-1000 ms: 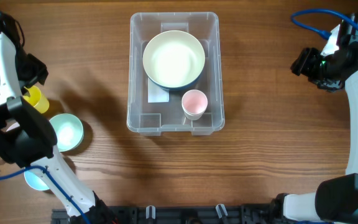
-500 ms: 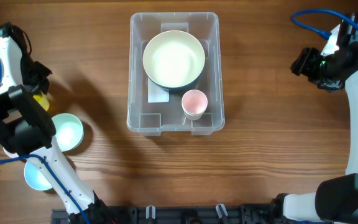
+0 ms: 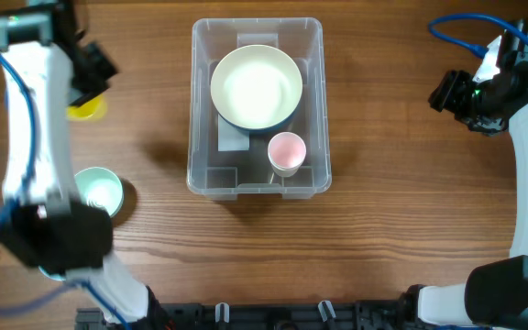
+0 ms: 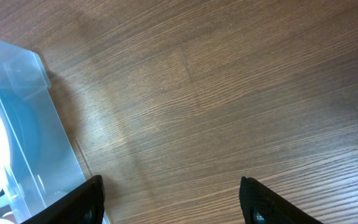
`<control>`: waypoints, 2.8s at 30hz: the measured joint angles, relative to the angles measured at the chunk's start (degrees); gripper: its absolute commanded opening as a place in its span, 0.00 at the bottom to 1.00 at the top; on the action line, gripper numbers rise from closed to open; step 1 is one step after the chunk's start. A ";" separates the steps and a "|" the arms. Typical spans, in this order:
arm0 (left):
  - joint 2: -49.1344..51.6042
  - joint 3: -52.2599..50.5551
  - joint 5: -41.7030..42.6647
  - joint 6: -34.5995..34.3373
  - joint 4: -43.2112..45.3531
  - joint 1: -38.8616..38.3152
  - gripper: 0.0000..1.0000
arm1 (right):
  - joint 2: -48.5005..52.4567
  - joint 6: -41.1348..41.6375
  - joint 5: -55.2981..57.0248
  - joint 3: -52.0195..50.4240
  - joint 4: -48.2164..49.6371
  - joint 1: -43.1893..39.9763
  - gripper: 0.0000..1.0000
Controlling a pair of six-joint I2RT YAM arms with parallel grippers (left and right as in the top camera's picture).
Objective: Pack container
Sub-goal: 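Grasp the yellow cup with the left gripper, then carry the yellow cup into the bin, release, and retract left gripper, then grasp the mint green bowl rim with the left gripper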
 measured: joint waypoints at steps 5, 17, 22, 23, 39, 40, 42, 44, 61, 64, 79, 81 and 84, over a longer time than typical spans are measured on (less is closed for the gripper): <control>-8.17 0.92 0.66 -0.17 0.20 -21.90 0.04 | 0.00 0.00 0.00 0.00 -0.04 0.00 0.70; 5.05 0.70 5.22 -1.49 2.93 -47.76 0.04 | 0.00 0.00 0.00 0.00 -0.04 0.00 0.71; 6.08 0.68 6.27 -1.49 2.91 -47.80 0.04 | 0.00 0.00 0.00 0.00 -0.04 0.00 0.71; 6.08 0.68 6.27 -1.49 2.91 -47.80 0.04 | 0.00 0.00 0.00 0.00 -0.04 0.00 0.71; 6.05 0.68 2.60 -1.92 -1.22 -45.59 0.22 | 0.00 0.00 0.00 0.00 -0.13 0.00 0.71; 5.95 0.68 1.86 -1.90 -2.01 -44.02 0.25 | 0.00 0.00 0.00 0.00 -0.13 0.00 0.71; 5.05 0.59 0.94 -1.95 -3.58 -38.95 0.33 | 0.00 0.02 0.00 0.00 -0.26 0.00 0.71; 2.91 0.57 0.07 -2.08 -5.77 -31.47 0.40 | 0.00 0.00 0.00 0.00 -0.26 0.00 0.71; -3.89 -25.46 -1.60 -9.66 1.29 9.11 0.65 | 0.00 0.00 0.00 0.00 -0.07 0.00 0.72; -3.89 -34.18 -1.57 -9.94 6.95 9.53 0.72 | 0.00 0.00 0.00 0.00 -0.09 0.00 0.71; -3.89 -47.84 -1.31 -7.74 24.44 11.50 0.42 | 0.00 0.00 0.00 0.00 -0.09 0.00 0.72; -3.89 -47.87 -1.14 -7.54 25.31 11.50 0.42 | 0.00 0.00 0.00 0.00 -0.11 0.00 0.72; -3.89 -48.13 -1.11 -7.52 26.56 11.50 0.43 | 0.00 0.00 0.00 0.00 -0.26 0.00 0.72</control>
